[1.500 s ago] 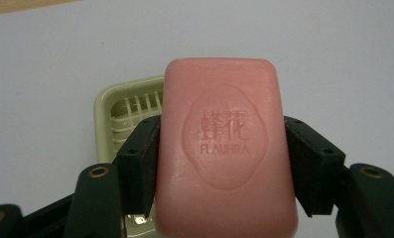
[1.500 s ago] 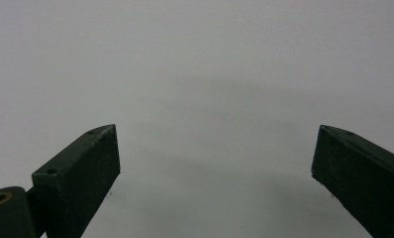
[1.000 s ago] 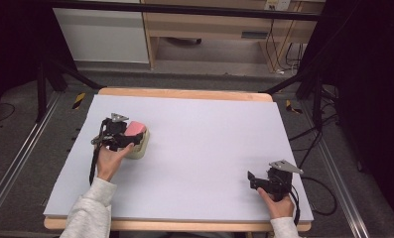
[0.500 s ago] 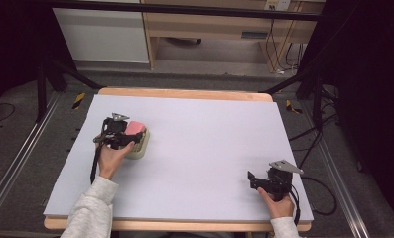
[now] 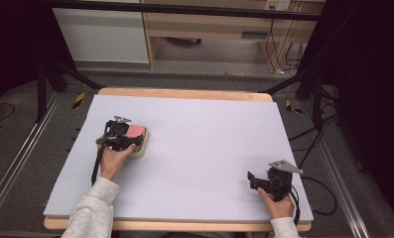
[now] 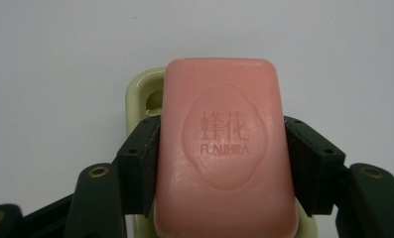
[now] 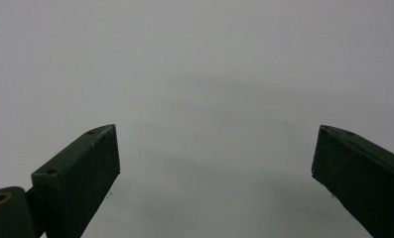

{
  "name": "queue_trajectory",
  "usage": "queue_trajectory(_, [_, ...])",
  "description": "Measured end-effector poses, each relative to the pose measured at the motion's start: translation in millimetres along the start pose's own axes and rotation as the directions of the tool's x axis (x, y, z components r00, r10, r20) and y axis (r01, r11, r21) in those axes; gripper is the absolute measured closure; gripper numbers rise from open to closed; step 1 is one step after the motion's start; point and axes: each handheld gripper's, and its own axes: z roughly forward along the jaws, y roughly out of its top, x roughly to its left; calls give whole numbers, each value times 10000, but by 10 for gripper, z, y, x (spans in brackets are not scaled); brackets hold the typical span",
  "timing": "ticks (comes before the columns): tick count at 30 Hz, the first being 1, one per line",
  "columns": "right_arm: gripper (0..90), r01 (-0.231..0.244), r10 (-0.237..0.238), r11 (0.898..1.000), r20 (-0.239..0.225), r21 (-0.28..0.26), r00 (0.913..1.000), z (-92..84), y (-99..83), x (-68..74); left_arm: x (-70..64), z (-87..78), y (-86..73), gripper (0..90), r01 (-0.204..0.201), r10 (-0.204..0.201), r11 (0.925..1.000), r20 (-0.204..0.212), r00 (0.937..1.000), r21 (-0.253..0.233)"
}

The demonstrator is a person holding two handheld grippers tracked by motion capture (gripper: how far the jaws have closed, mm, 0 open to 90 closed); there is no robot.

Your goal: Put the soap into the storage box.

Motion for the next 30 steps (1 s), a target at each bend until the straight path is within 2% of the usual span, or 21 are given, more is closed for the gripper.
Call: queue_trajectory(30, [50,-18,18,10000,-33,10,10000,-4,1,-1,13,99,-64,372,99,-101,9995,50,9999,291])
